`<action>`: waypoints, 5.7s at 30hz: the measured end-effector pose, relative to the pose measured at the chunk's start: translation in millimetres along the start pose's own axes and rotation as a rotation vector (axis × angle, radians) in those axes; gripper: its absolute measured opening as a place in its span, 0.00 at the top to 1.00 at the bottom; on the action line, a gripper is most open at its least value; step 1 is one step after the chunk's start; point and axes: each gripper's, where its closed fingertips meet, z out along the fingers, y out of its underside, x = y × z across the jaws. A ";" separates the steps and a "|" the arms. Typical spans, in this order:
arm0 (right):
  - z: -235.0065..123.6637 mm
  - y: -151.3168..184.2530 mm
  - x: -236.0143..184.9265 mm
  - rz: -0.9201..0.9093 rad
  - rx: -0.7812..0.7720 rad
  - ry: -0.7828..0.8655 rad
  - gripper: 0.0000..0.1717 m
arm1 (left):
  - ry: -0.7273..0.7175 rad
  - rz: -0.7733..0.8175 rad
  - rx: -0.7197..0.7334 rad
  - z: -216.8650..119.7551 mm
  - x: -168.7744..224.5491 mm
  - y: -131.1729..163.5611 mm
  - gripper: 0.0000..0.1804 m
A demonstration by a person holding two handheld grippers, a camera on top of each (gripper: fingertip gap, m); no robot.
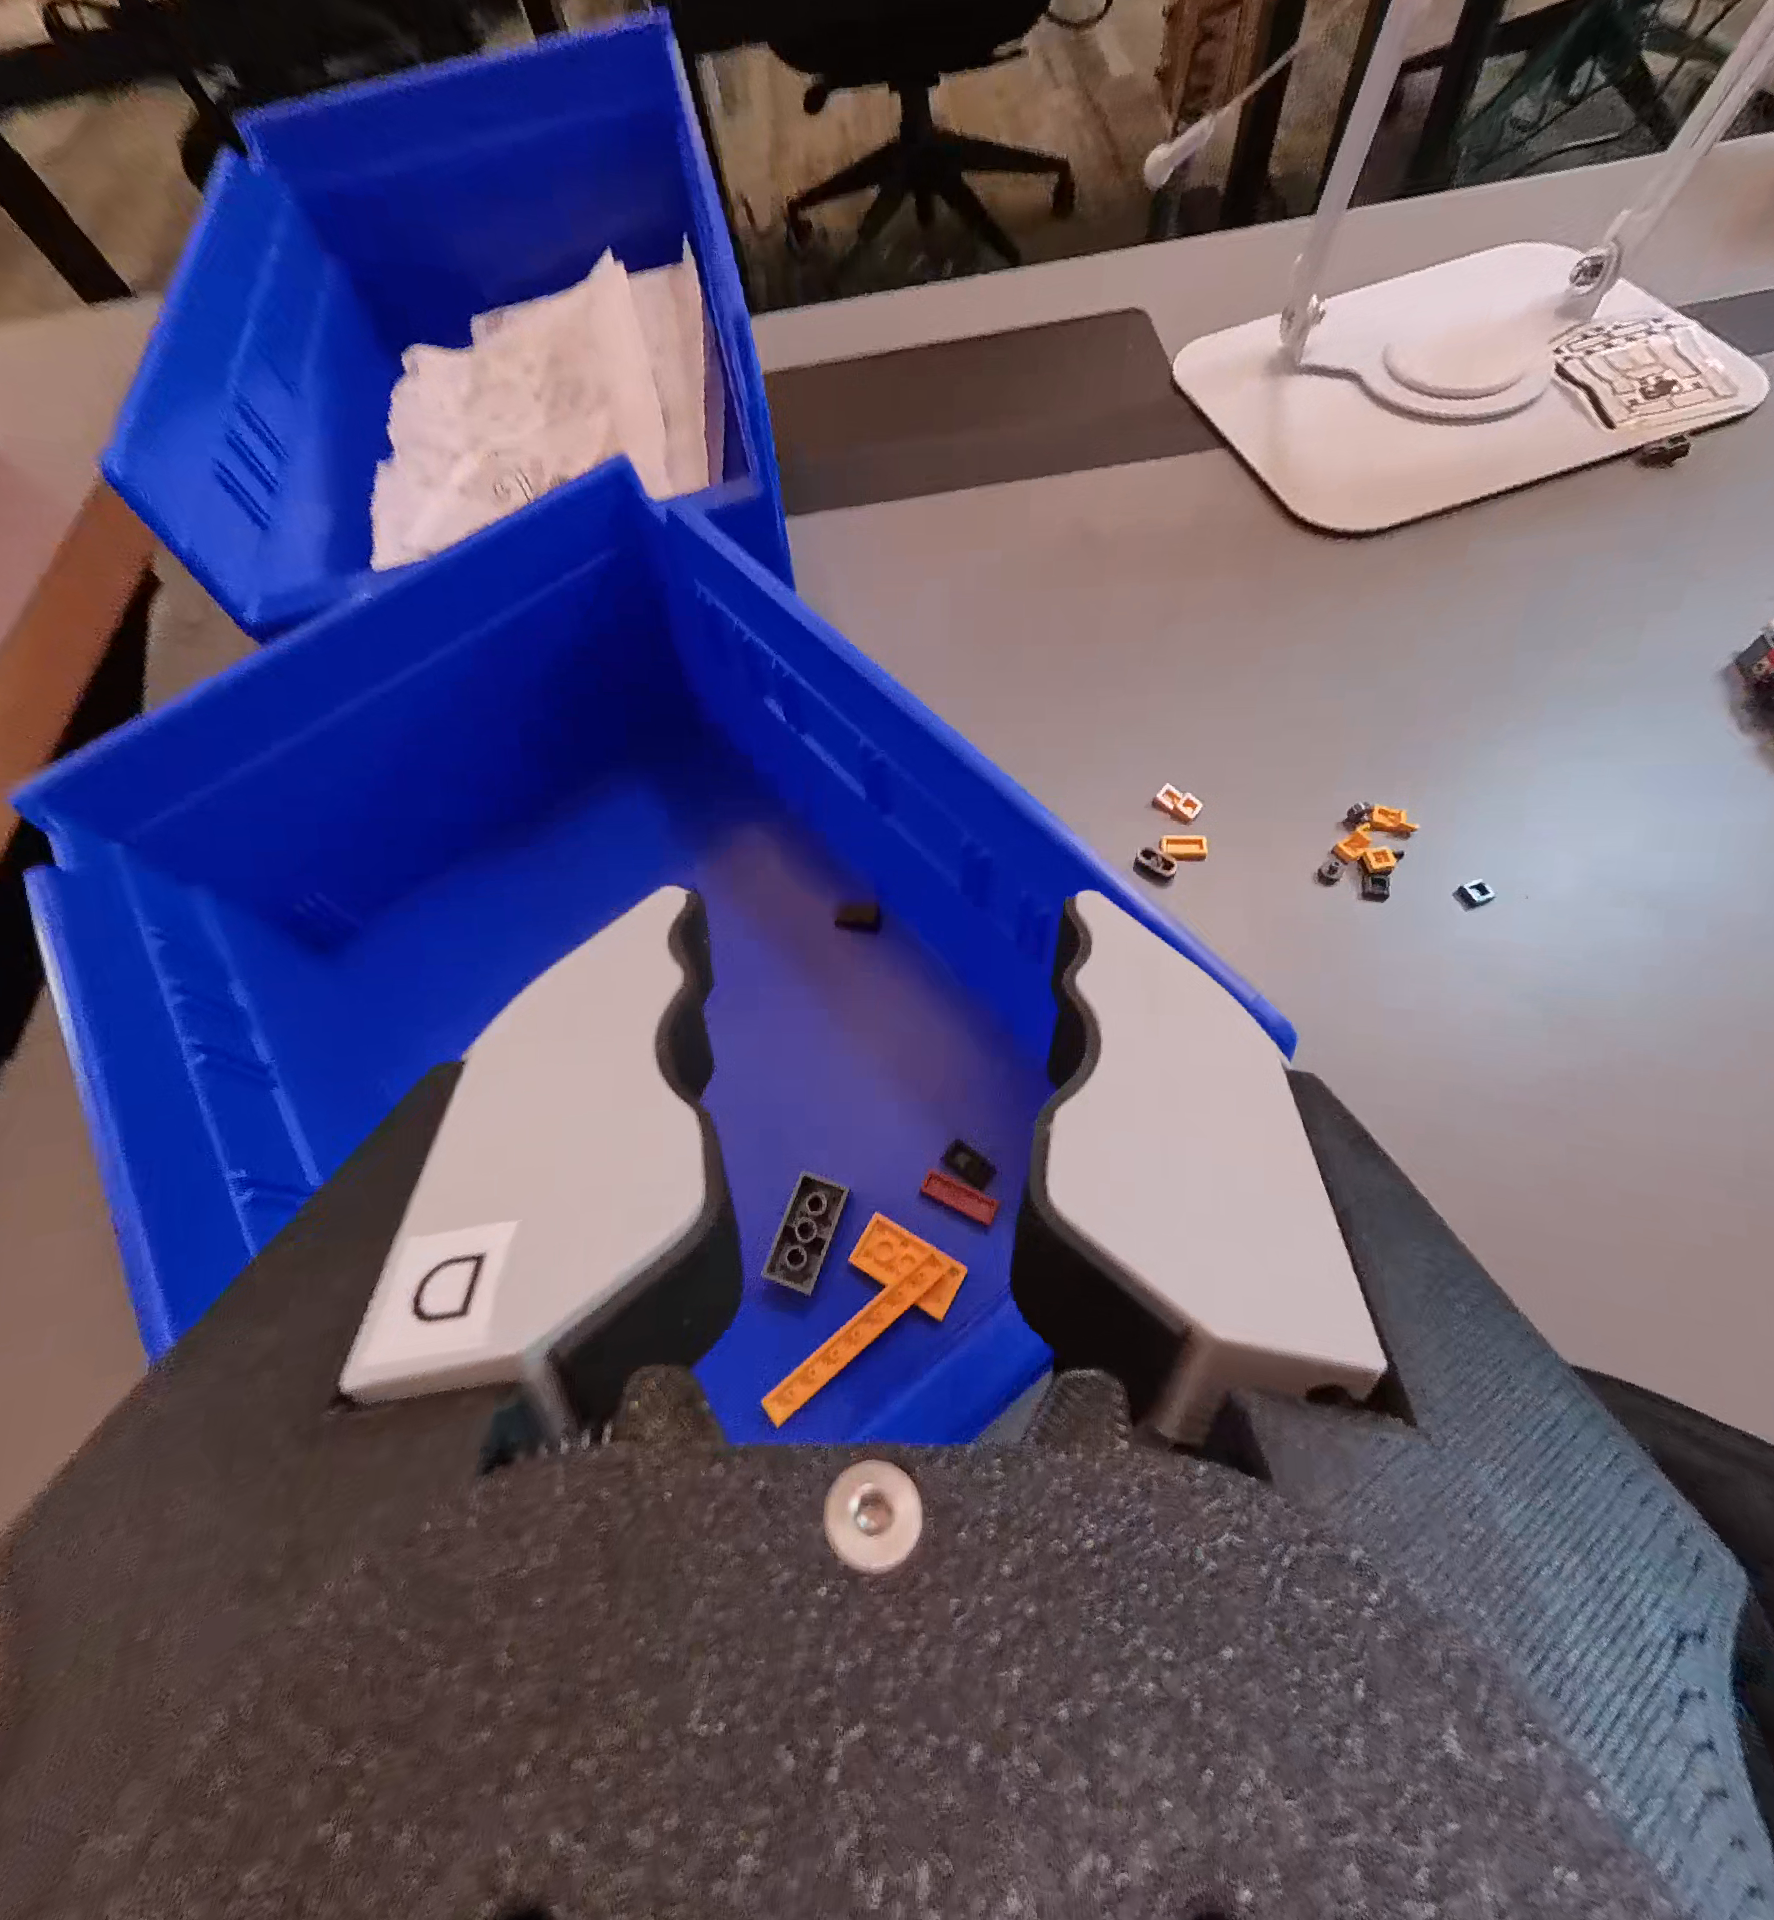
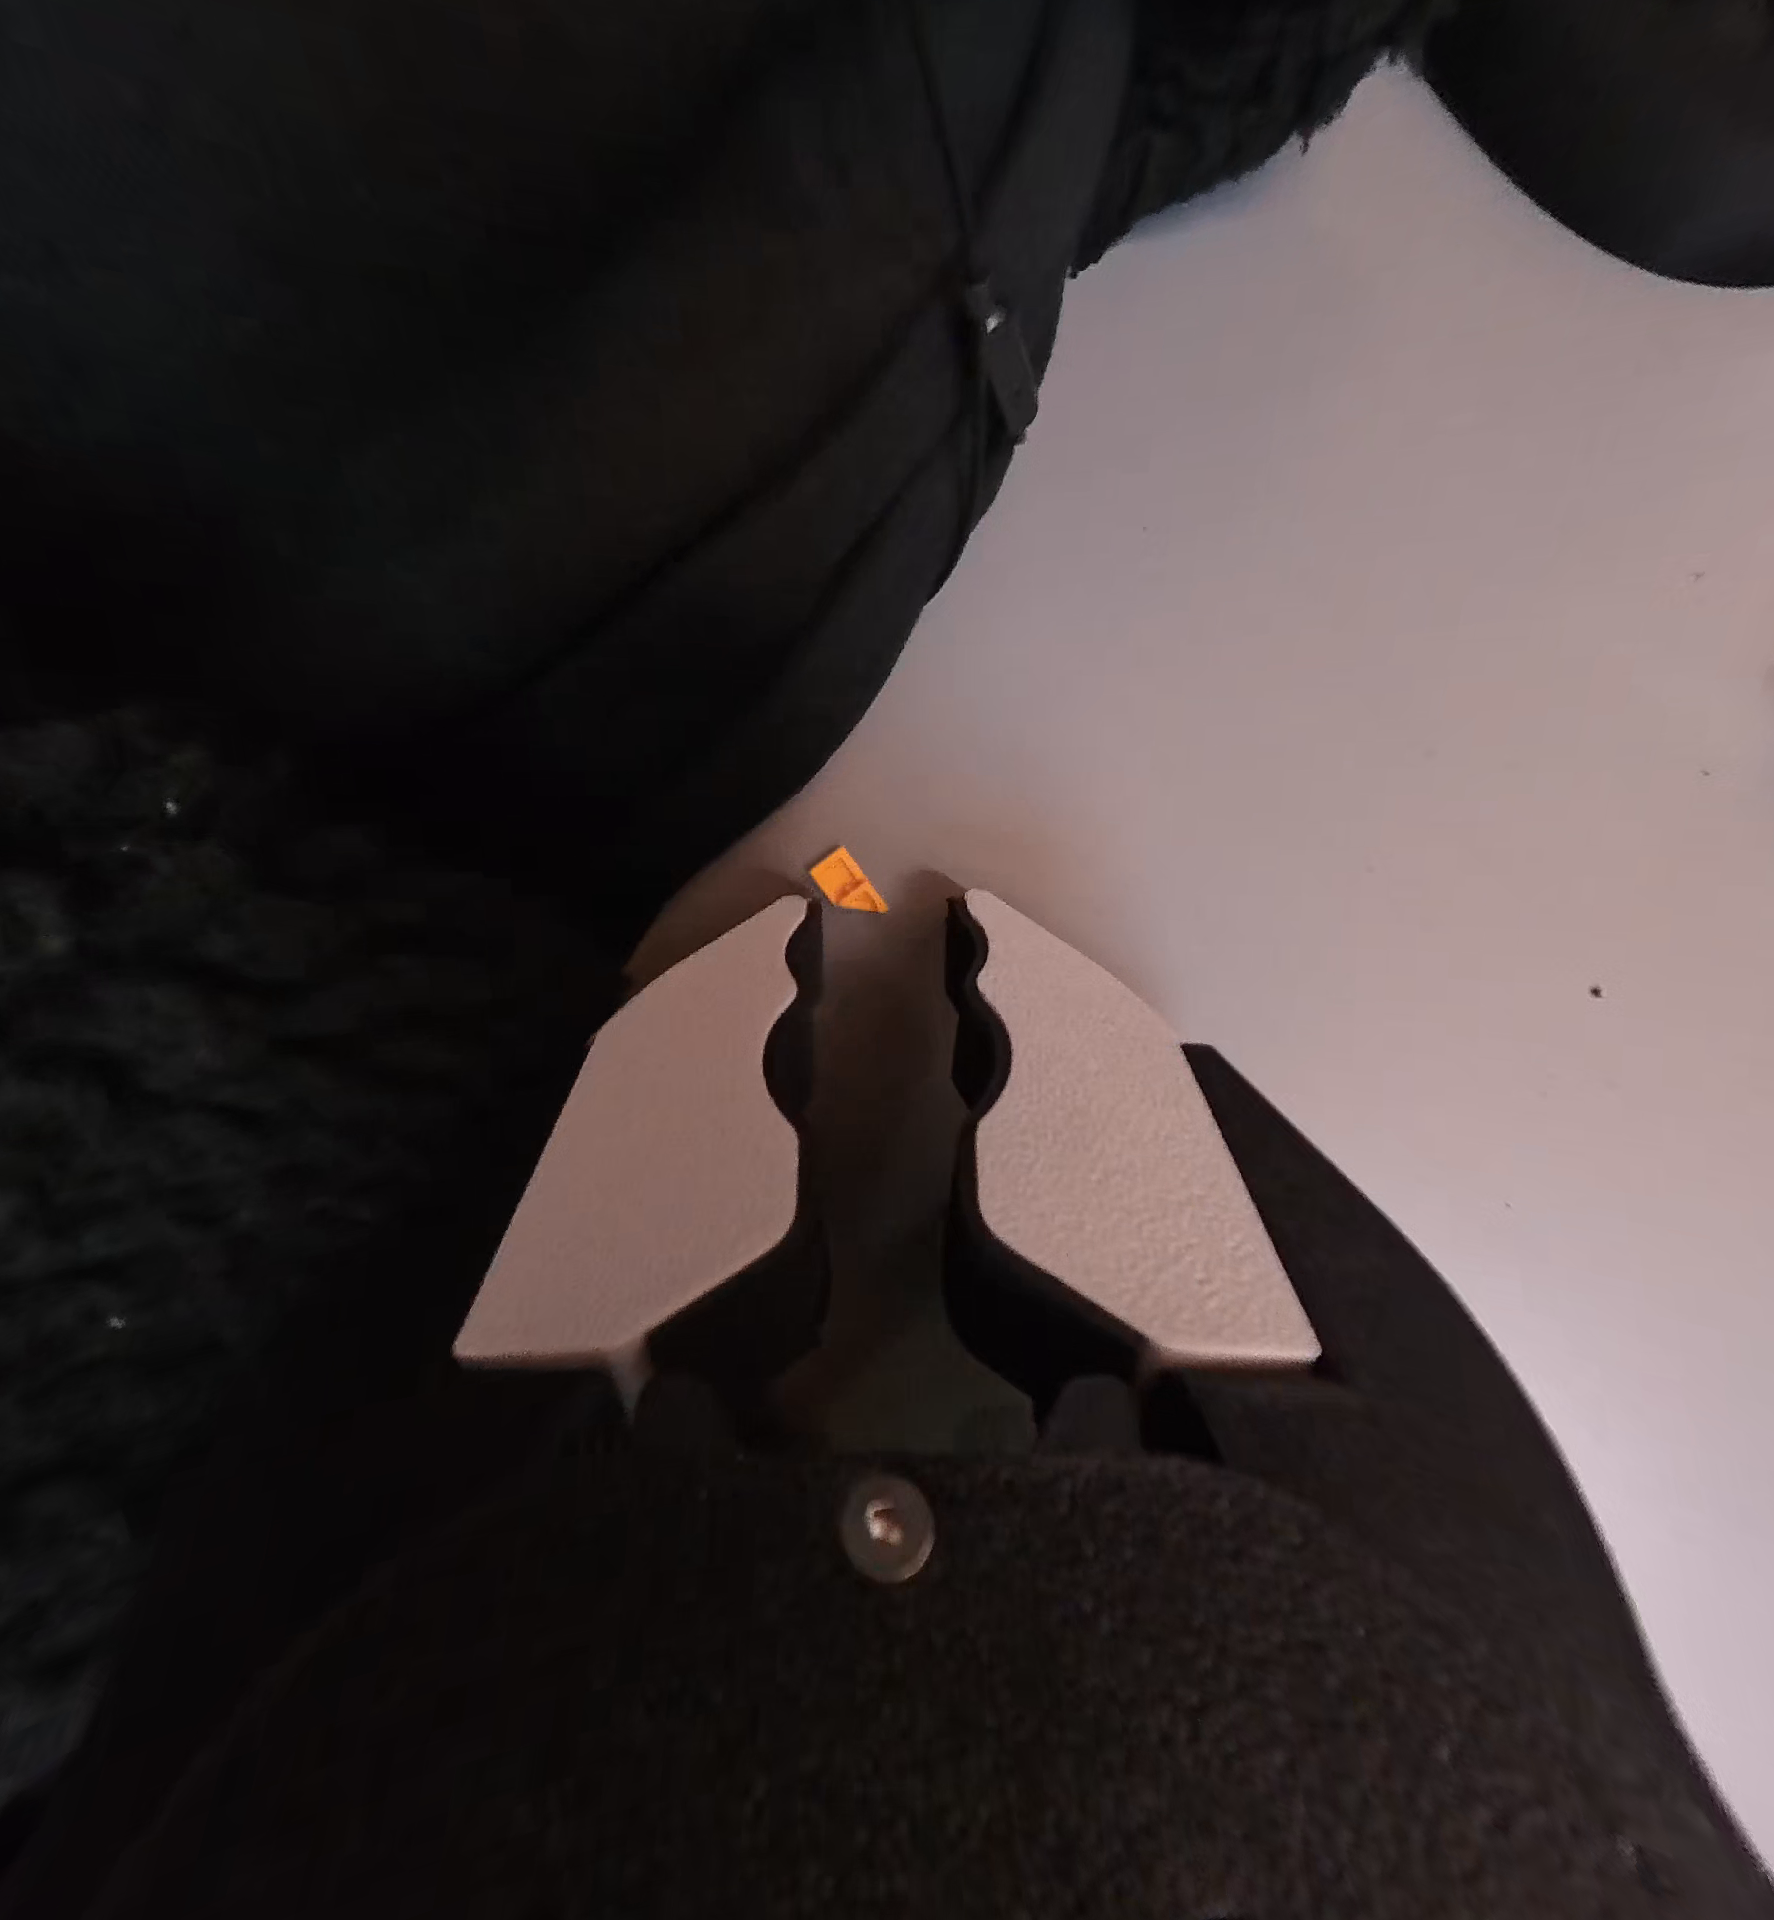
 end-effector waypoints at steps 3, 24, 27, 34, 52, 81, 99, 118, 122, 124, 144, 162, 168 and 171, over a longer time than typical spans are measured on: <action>4.1 -1.3 1.1 -0.023 -0.015 0.023 0.92 | 0.024 0.063 0.105 -10.6 18.0 -20.2 0.69; -15.6 -3.4 18.7 0.099 0.084 0.113 0.91 | 1.388 0.901 -0.053 -96.4 371.8 127.6 0.82; -27.1 2.8 33.3 0.141 0.121 0.177 0.89 | 1.452 0.944 -0.086 -105.7 385.9 142.6 0.84; -74.5 15.4 79.9 0.245 0.269 0.459 0.88 | 1.482 1.027 -0.122 -109.4 399.3 159.6 0.98; -161.4 58.9 141.4 0.510 0.426 0.990 0.88 | 0.029 0.075 0.159 -0.3 44.0 -28.2 0.98; -38.2 -15.2 171.5 0.209 0.148 0.633 0.63 | -0.016 0.085 0.048 9.2 22.9 -1.5 0.62; -118.6 -62.7 153.4 0.555 0.927 0.120 0.79 | 1.131 0.422 0.222 -33.2 303.9 17.0 0.67; -181.2 -48.4 164.8 0.368 0.888 0.681 0.81 | 0.846 0.543 0.329 -6.3 316.0 -59.2 0.84; -183.5 -57.2 166.4 0.435 0.803 0.754 0.83 | 0.648 0.787 0.339 4.3 316.4 -44.4 0.84; -177.4 -63.7 167.4 0.436 0.792 0.778 0.87 | 0.577 0.887 0.340 7.4 320.2 -37.5 0.84; -177.8 -48.4 166.5 0.367 0.659 0.878 0.95 | 0.680 0.690 0.128 33.3 294.4 -12.5 0.84; -145.7 -49.4 169.8 0.554 0.850 0.576 0.95 | 1.300 0.223 0.050 -13.2 346.1 -2.6 0.82; -144.8 -48.4 172.6 0.567 0.851 0.604 0.95 | 1.149 0.242 0.072 2.3 332.9 -9.4 0.94; -146.7 -49.4 169.1 0.546 0.856 0.591 1.00 | 1.063 0.252 0.035 17.6 317.6 -6.9 0.97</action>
